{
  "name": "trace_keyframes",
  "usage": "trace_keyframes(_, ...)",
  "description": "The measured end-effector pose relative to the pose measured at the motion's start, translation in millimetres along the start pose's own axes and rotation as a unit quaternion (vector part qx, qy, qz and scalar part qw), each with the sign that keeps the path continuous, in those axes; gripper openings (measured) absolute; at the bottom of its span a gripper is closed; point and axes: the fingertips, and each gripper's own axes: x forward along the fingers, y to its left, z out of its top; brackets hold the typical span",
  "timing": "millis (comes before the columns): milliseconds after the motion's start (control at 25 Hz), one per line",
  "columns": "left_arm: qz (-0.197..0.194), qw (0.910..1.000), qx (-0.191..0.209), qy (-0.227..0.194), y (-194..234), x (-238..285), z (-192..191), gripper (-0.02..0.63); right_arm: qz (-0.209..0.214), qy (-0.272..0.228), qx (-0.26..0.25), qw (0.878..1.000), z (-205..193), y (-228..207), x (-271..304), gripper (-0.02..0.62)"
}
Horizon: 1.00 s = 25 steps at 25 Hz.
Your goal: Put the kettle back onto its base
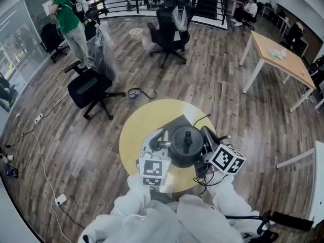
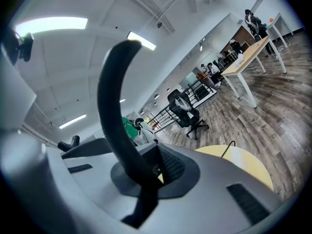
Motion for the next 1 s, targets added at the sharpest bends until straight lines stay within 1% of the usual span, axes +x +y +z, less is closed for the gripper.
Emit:
trace_keyframes(240, 0.015, 0.9999, -0.005, 0.006, 2.2, 14.5, 1.4, -0.003, 0.003, 0.017, -0.001, 1.0, 9.1, -7.5, 13.1, 0.011)
trace_keyframes(360, 0.018, 0.9998, 0.003, 0.0, 1.8, 29.4, 4.3, -0.003, 0.009, 0.016, -0.001, 1.0, 18.0, -16.6, 24.0, 0.011)
trace_keyframes(480, 0.018, 0.9997, 0.014, -0.003, 6.6, 47.6, -0.8, -0.003, 0.013, 0.012, -0.004, 1.0, 22.0, -26.0, 40.5, 0.011)
trace_keyframes(800, 0.027, 0.9992, 0.03, 0.004, 22.9, 101.8, -34.8, -0.003, 0.024, 0.017, -0.007, 1.0, 17.6, -63.5, 97.0, 0.011)
trace_keyframes(1000, 0.03, 0.9985, 0.039, 0.026, 37.7, 128.7, -66.8, -0.003, 0.032, 0.025, -0.005, 0.999, 1.0, -86.8, 134.3, 0.011)
